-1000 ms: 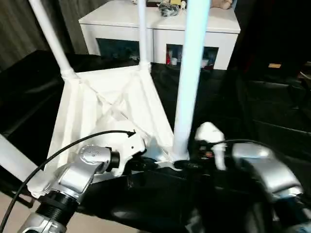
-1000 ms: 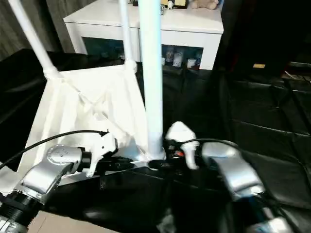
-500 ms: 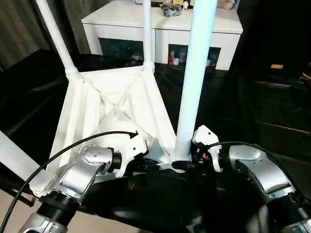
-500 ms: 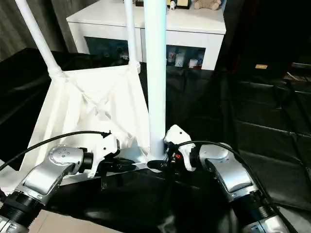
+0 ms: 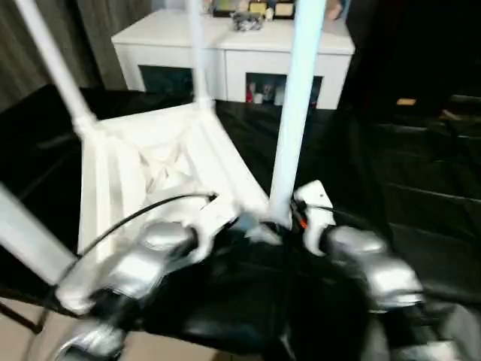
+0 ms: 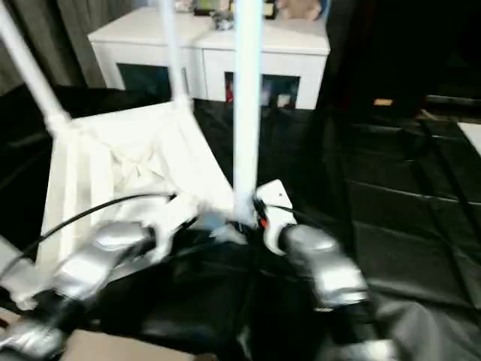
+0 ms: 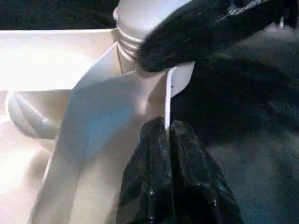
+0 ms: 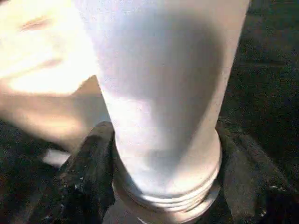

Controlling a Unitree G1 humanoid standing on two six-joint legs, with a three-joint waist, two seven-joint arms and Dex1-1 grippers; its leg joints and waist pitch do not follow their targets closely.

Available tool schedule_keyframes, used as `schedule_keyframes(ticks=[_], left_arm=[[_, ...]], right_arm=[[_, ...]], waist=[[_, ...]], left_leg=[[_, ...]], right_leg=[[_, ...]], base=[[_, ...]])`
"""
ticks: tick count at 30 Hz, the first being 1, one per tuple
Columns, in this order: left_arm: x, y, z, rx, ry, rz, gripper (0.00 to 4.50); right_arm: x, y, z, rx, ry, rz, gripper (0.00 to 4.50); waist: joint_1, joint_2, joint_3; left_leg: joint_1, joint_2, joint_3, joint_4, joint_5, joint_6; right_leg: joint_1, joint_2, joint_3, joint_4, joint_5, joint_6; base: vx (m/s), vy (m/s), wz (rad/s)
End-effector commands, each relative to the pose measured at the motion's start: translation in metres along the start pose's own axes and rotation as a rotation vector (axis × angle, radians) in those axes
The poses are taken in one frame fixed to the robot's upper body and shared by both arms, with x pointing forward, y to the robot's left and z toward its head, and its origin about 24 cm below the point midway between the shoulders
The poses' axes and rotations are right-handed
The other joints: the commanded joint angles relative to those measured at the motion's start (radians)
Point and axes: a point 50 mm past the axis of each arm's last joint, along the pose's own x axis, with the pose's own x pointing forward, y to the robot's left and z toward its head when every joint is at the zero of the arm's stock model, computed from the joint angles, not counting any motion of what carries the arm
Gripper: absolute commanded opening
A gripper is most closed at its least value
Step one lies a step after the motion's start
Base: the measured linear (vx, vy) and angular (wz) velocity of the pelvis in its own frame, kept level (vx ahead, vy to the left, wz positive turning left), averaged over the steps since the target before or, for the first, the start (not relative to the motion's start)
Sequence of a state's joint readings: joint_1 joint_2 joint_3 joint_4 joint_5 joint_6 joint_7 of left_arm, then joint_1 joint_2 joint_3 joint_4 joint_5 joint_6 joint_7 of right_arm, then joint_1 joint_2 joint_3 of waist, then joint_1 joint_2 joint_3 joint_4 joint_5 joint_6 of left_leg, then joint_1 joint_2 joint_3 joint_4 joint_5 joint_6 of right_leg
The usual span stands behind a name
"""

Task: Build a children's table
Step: Rotate leg to tighten

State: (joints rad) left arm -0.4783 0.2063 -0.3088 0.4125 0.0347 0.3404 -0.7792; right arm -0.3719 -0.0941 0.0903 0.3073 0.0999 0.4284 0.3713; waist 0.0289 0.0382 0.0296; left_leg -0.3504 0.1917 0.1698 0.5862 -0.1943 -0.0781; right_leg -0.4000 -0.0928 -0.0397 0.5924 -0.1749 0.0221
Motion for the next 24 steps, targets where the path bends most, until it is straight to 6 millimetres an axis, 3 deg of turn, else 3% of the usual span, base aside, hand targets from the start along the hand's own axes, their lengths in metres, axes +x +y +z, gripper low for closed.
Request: schedule_keyframes(ticks=[1,3,5,6,8,9,13,15,16,21,24], left_arm=[[0.014,-0.007,-0.02,-0.098,0.099,0.073,0.0],[0.029,-0.006,-0.015,-0.133,0.121,0.167,0.0],[0.032,-0.006,-0.014,-0.133,0.125,0.183,0.0],[0.036,-0.006,-0.011,-0.112,0.127,0.208,0.0],[0.039,-0.007,-0.008,-0.094,0.125,0.197,0.0],[0.039,-0.009,-0.007,-0.085,0.122,0.173,0.0],[0.032,-0.011,-0.005,-0.049,0.088,0.075,0.0],[0.025,-0.012,-0.009,-0.032,0.087,0.017,0.0],[0.021,-0.012,-0.012,-0.034,0.091,-0.005,0.0],[-0.002,-0.021,-0.017,0.044,0.041,-0.213,0.0],[-0.012,-0.027,-0.018,0.056,0.013,-0.303,0.0]], right_arm=[[0.006,0.0,-0.013,0.047,0.067,-0.122,2.72],[0.013,0.012,-0.015,0.011,0.08,-0.185,2.72],[0.015,0.015,-0.014,-0.007,0.081,-0.183,2.72],[0.018,0.02,-0.01,-0.043,0.066,-0.163,2.72],[0.02,0.027,-0.005,-0.018,0.038,-0.121,2.72],[0.02,0.031,-0.001,-0.008,0.004,-0.07,3.27],[0.013,0.031,0.009,-0.073,-0.076,0.012,3.5],[0.009,0.024,0.011,-0.072,-0.081,0.046,3.63],[0.007,0.021,0.012,-0.077,-0.081,0.077,3.78],[-0.013,0.008,0.015,-0.11,-0.062,0.288,3.85],[-0.023,0.006,0.014,-0.166,-0.044,0.387,3.85]], waist=[[-0.004,-0.01,-0.032],[-0.006,-0.01,-0.031],[-0.007,-0.011,-0.035],[-0.005,-0.009,-0.033],[-0.006,-0.007,-0.034],[-0.005,-0.004,-0.036],[-0.005,-0.005,-0.038],[-0.008,-0.005,-0.038],[-0.007,-0.006,-0.04],[0.004,-0.008,-0.044],[0.01,-0.004,-0.047]], left_leg=[[0.002,0.01,-0.015,-0.085,-0.404,-0.039],[0.006,0.009,-0.017,-0.087,-0.419,-0.035],[0.003,0.009,-0.018,-0.092,-0.419,-0.027],[0.006,0.008,-0.016,-0.092,-0.439,-0.018],[0.008,0.008,-0.018,-0.093,-0.459,-0.007],[0.004,0.009,-0.019,-0.096,-0.454,-0.003],[-0.01,0.013,-0.018,-0.102,-0.423,0.008],[-0.013,0.013,-0.018,-0.102,-0.419,0.012],[-0.007,0.014,-0.016,-0.1,-0.414,0.016],[-0.01,0.024,-0.011,-0.098,-0.335,0.045],[-0.007,0.027,-0.001,-0.09,-0.288,0.05]], right_leg=[[0.021,-0.038,0.014,-0.111,-0.634,-0.071],[0.017,-0.035,0.011,-0.119,-0.631,-0.059],[0.023,-0.032,0.01,-0.118,-0.581,-0.06],[0.016,-0.03,0.011,-0.122,-0.58,-0.058],[0.017,-0.031,0.011,-0.124,-0.578,-0.06],[0.022,-0.033,0.011,-0.122,-0.558,-0.065],[0.032,-0.036,0.014,-0.113,-0.475,-0.09],[0.035,-0.038,0.013,-0.114,-0.489,-0.094],[0.032,-0.039,0.015,-0.116,-0.488,-0.099],[0.04,-0.041,0.021,-0.103,-0.391,-0.143],[0.031,-0.037,0.026,-0.091,-0.305,-0.185]], base=[[0.0,0.0,0.0],[0.0,0.0,0.0],[0.0,0.0,0.0],[0.0,0.0,0.0],[0.0,0.0,0.0],[0.0,0.0,0.0],[0.0,0.0,0.0],[0.0,0.0,0.0],[0.0,0.0,0.0],[0.0,0.0,0.0],[0.039,-0.019,0.02]])
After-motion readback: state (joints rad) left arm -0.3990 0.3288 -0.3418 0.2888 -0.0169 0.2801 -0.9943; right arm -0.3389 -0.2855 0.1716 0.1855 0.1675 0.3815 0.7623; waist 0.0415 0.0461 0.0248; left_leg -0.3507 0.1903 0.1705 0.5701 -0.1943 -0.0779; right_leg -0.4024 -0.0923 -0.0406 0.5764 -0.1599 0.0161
